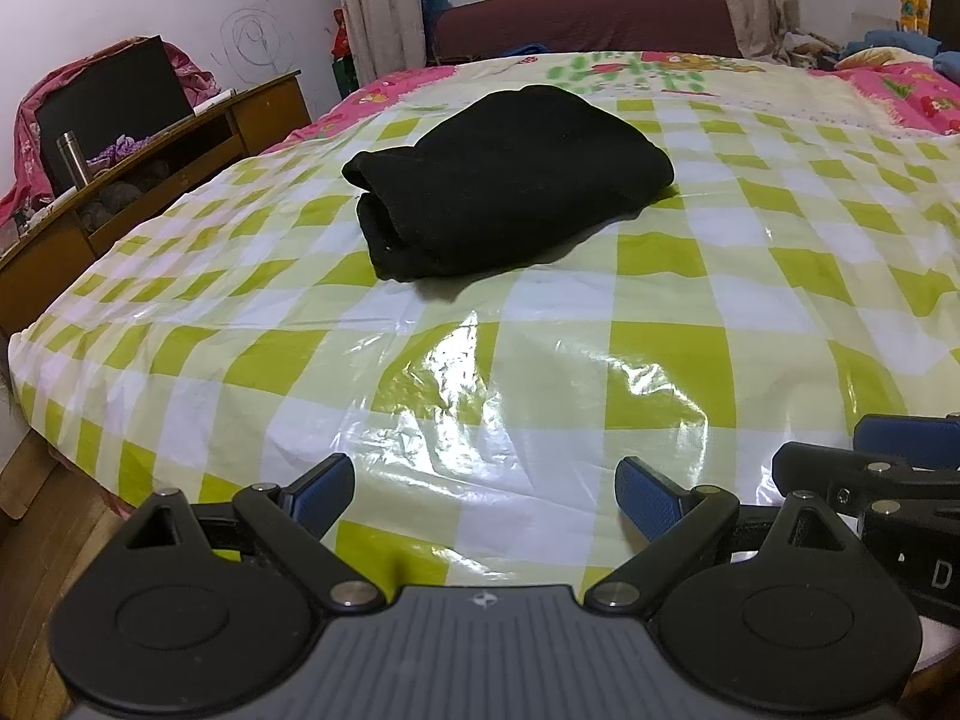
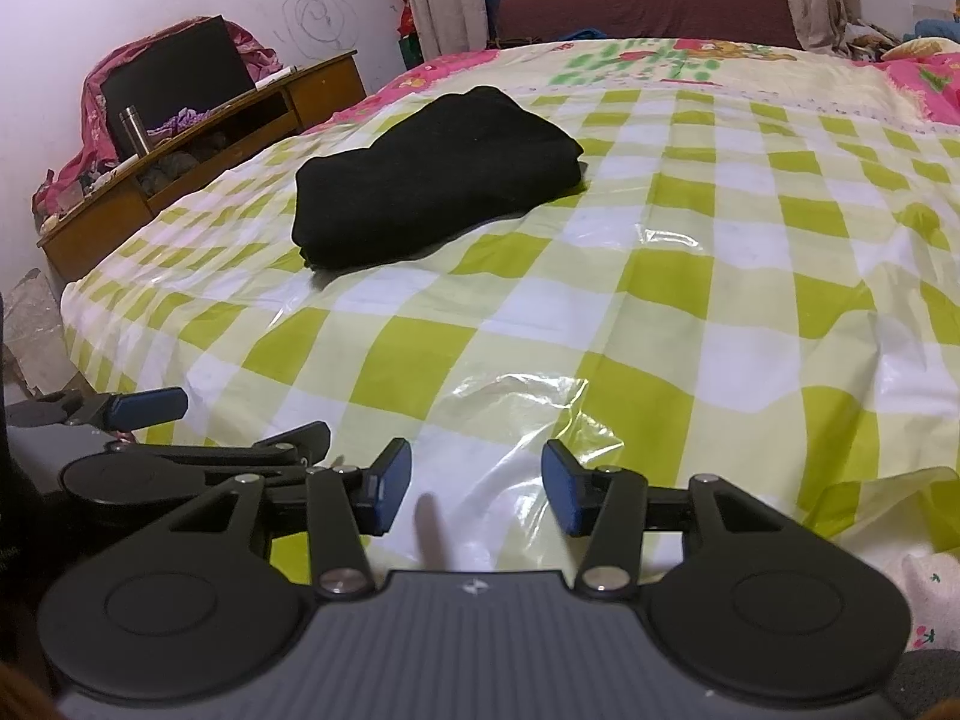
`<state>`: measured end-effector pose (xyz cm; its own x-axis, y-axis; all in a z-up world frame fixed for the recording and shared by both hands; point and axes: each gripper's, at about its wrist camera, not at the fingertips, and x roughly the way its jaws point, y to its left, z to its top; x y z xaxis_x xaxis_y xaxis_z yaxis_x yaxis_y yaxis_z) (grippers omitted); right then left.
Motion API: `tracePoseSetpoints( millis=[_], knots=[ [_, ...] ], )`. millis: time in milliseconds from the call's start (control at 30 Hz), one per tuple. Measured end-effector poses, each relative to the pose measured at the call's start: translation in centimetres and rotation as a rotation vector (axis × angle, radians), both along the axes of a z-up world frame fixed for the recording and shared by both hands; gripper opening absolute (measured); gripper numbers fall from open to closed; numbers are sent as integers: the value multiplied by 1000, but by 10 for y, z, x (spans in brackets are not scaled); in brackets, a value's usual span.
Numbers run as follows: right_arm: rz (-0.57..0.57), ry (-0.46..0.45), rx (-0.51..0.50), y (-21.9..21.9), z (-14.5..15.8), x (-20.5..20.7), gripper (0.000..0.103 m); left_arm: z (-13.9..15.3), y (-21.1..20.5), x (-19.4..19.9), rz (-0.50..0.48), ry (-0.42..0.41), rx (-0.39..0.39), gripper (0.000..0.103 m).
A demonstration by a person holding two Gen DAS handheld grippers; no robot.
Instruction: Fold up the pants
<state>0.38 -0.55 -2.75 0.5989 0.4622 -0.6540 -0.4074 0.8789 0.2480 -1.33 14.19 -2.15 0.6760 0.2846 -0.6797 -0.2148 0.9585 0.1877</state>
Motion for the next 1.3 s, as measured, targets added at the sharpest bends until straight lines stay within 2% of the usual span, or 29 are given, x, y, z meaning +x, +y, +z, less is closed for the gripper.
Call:
tracePoseSetpoints(
  millis=[400,567,900,1300],
  knots=[
    [1,7,1,1,-2,0,50,0,-1,1,1,6,0,103],
    [2,6,0,1,-2,0,50,1,-4,-2,-2,-10,25,103],
    [1,7,1,1,-2,0,50,1,-1,-1,-4,-1,-5,103],
    [1,11,1,1,-3,0,50,0,-2,0,-2,12,-4,103]
  ],
)
